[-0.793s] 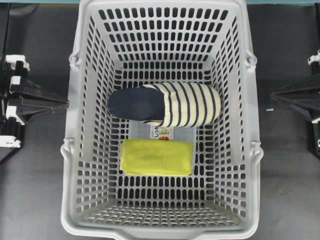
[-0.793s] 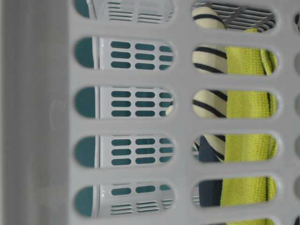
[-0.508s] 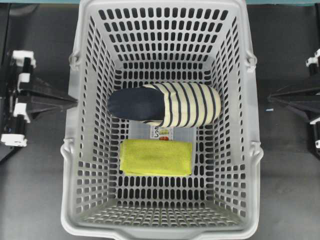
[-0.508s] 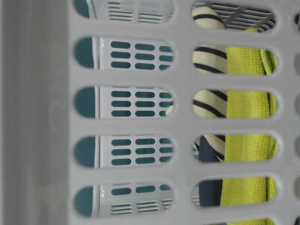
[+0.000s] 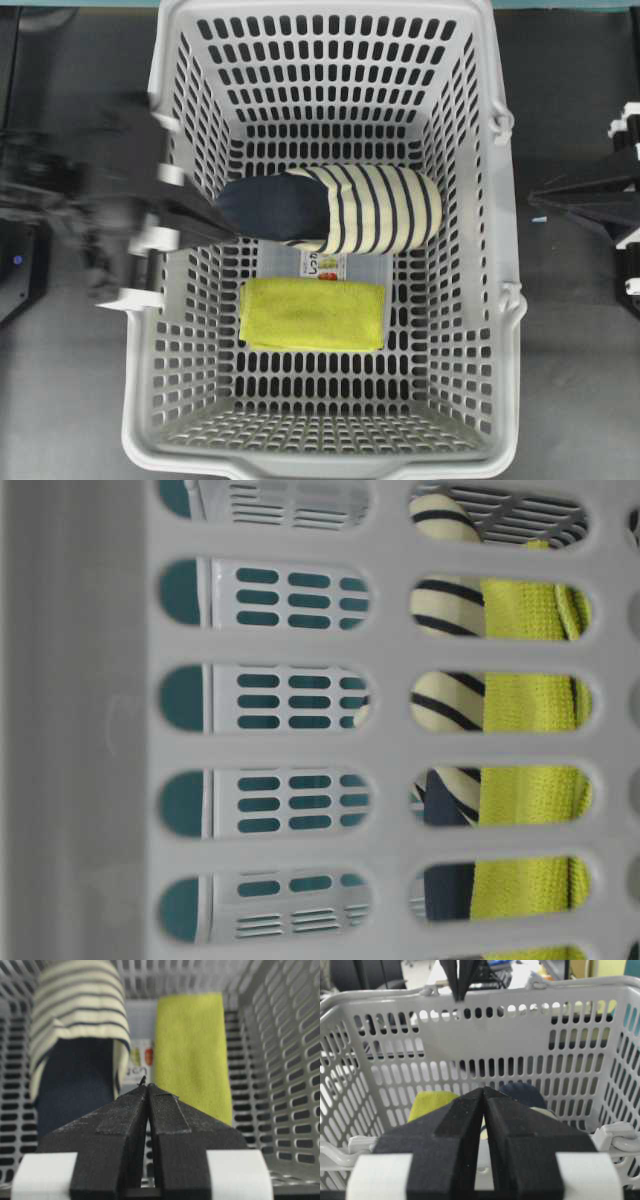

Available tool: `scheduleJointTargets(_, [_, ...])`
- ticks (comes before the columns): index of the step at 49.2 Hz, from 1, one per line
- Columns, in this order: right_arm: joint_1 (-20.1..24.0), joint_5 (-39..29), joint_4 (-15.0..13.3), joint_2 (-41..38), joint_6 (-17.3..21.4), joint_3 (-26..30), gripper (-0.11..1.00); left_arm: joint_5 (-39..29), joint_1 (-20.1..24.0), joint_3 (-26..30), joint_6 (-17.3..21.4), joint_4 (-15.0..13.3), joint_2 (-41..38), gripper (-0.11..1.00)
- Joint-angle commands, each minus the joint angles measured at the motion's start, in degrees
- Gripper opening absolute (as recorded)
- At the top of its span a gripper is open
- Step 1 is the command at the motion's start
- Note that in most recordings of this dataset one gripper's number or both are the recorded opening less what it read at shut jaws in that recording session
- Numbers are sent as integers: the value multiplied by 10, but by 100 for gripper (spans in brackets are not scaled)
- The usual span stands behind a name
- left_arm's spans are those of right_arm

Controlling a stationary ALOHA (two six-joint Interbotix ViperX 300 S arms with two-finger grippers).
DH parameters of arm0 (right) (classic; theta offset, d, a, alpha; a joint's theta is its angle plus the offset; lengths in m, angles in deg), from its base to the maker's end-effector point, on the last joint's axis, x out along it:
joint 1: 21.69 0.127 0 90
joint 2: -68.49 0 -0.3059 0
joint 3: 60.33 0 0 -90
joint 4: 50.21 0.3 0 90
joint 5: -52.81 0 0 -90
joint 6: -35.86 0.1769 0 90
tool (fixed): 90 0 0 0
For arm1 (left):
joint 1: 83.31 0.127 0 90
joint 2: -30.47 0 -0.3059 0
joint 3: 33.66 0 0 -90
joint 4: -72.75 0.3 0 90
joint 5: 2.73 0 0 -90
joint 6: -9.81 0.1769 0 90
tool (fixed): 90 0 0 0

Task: Pick up the yellow cloth from the shopping basket with the left arm.
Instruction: 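Move the left gripper down into the basket toward the yellow cloth, then close the left gripper on the yellow cloth's edge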

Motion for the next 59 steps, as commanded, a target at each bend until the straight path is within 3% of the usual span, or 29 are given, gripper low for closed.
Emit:
scheduleJointTargets(1, [-2, 2, 2, -3, 2, 9, 0, -45, -5, 66, -1, 3, -56, 1])
scheduleJointTargets(6, [-8, 1, 2, -2, 2, 9, 2, -85, -9, 112, -1, 3, -112, 1])
scheduleJointTargets(10, [-12, 1, 2, -2, 2, 9, 11, -120, -13, 144, 1, 3, -154, 7])
scheduleJointTargets(14, [-18, 1, 2, -2, 2, 9, 24, -151, -20, 173, 2, 3, -192, 24])
scheduleJointTargets(22, [-19, 1, 2, -2, 2, 10, 60, -200, -29, 226, -7, 2, -259, 73])
scheduleJointTargets(27, [-19, 1, 2, -2, 2, 9, 73, -213, -38, 254, -18, 3, -299, 90])
scheduleJointTargets(37, [-19, 1, 2, -2, 2, 6, 74, -213, -56, 268, -37, 3, -359, 88])
scheduleJointTargets(52, [-19, 1, 2, -1, 2, 3, 74, -201, -64, 225, -34, 3, -388, 86])
scheduleJointTargets(59, [-19, 1, 2, -1, 2, 2, 74, -192, -64, 211, -34, 3, -376, 71])
